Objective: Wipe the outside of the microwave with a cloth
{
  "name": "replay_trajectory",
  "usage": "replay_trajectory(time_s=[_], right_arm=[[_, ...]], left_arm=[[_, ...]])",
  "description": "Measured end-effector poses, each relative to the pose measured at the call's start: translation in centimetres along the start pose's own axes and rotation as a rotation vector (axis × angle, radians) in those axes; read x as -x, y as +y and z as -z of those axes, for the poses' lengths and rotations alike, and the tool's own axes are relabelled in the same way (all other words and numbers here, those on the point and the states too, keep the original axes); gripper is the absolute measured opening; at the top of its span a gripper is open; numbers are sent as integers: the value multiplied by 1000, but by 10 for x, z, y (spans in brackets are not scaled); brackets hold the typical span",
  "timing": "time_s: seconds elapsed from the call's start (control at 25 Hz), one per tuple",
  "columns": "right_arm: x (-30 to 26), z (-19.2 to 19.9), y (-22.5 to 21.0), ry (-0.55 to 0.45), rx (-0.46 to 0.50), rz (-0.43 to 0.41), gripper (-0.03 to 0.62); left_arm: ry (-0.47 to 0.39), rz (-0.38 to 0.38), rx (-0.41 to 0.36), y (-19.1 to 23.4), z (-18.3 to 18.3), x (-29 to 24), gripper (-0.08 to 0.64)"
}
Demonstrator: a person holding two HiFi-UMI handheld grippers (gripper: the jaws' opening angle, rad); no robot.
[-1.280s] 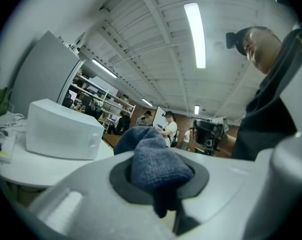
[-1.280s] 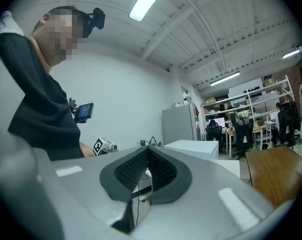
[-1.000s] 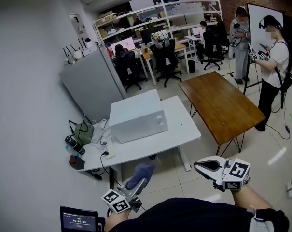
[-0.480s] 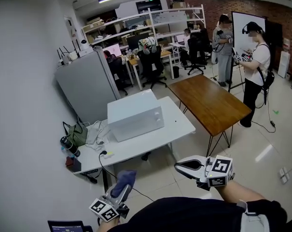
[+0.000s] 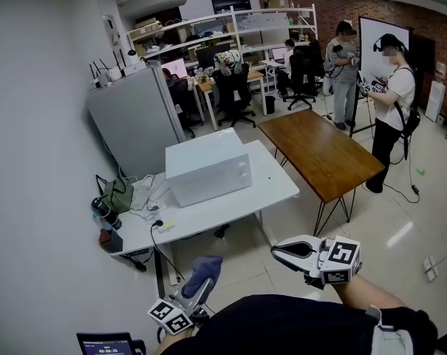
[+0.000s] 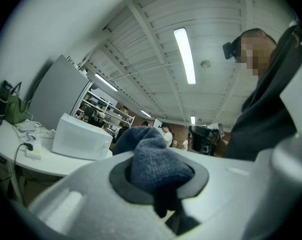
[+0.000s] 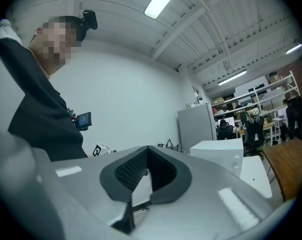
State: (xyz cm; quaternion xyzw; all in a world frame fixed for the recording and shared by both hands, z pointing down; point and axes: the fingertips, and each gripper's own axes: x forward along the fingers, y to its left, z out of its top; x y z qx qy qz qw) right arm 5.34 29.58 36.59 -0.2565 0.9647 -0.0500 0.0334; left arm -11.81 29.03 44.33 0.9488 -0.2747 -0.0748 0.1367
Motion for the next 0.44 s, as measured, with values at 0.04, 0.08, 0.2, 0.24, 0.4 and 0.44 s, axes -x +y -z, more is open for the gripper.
replay_trajectory(time_s=[0.04, 0.08, 0.2, 0.24, 0.4, 0.44], right_arm=[[3, 1, -1, 1, -7, 2, 5], [5, 2, -1, 1, -14, 5, 5], [7, 1, -4, -6, -15, 7, 5], [8, 0, -5, -10, -8, 7, 5], [15, -5, -11, -25, 15, 28, 5], [17, -6, -12, -28, 16, 36, 5]], left_arm=[[8, 8, 3, -4, 4, -4, 57], [18, 16, 1, -8, 8, -8, 57], [26, 28, -18, -13, 10, -15, 57], [24, 28, -21, -12, 9, -16, 57], [19, 42, -16, -11, 8, -26, 57], [19, 47, -14, -11, 7, -29, 57]])
